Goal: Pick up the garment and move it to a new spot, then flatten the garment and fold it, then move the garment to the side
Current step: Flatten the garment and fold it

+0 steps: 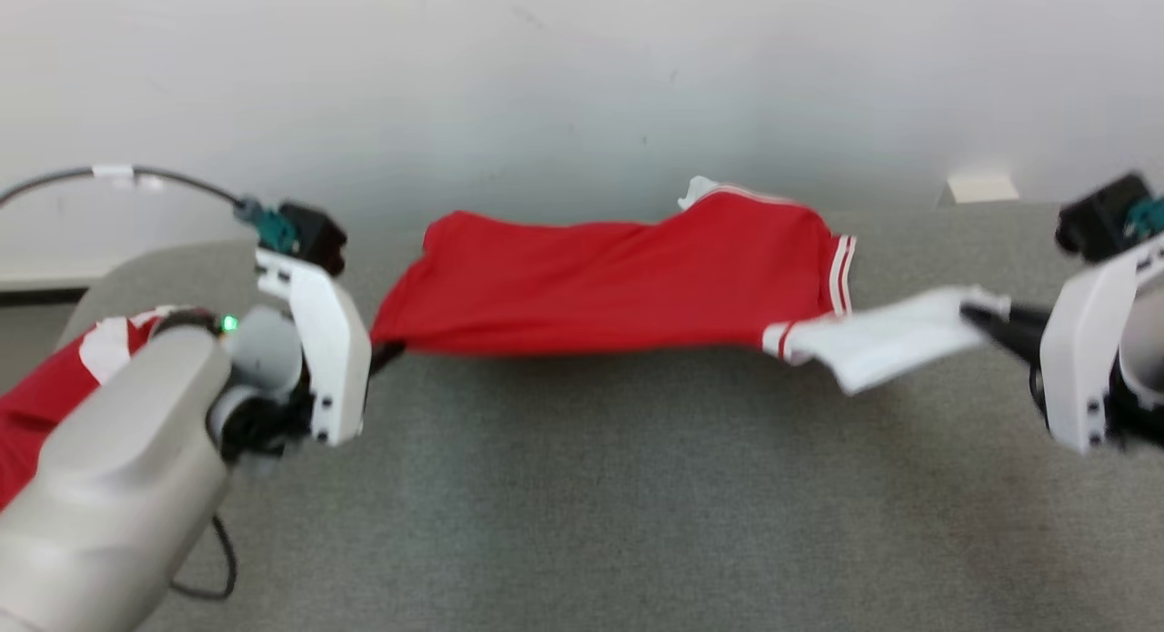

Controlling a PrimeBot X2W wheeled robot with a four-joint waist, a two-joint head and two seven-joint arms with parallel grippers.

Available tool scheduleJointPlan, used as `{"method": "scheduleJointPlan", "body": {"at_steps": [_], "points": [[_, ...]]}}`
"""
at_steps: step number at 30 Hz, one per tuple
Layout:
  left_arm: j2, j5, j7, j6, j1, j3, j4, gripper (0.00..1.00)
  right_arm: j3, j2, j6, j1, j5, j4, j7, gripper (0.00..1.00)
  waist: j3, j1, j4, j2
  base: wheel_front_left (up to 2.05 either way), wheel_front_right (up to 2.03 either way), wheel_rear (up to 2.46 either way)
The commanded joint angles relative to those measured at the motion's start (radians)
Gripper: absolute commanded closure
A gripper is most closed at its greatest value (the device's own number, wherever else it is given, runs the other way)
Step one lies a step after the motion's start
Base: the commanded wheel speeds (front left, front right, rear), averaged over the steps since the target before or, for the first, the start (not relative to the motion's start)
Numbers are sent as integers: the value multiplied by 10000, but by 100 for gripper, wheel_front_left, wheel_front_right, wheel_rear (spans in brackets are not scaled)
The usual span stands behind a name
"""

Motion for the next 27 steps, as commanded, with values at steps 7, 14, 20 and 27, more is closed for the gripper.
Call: {"method": "scheduleJointPlan", "body": {"at_steps": [7, 14, 20, 27], "points": [[1202, -983, 1453, 375, 2090, -355, -2202, 100, 386, -1941, -20, 1938, 799, -2775, 1736, 100, -893, 4, -221, -1, 0, 0, 0], [2511, -1874, 3127, 1226, 3474, -647, -5186, 100, 257, -3501, -20, 3281, 1340, -4770, 2778, 100, -1024, 4, -278, -1, 0, 0, 0], [3656, -2672, 4111, 2277, 4240, -604, -7746, 100, -249, -4907, -19, 4126, 1919, -6597, 3277, 100, -988, 4, -242, -1, 0, 0, 0], [3817, -3119, 4900, 2668, 3765, -416, -8165, 100, -1041, -4736, -20, 3892, 1989, -6565, 3844, 100, -559, 4, -225, -1, 0, 0, 0]]}}
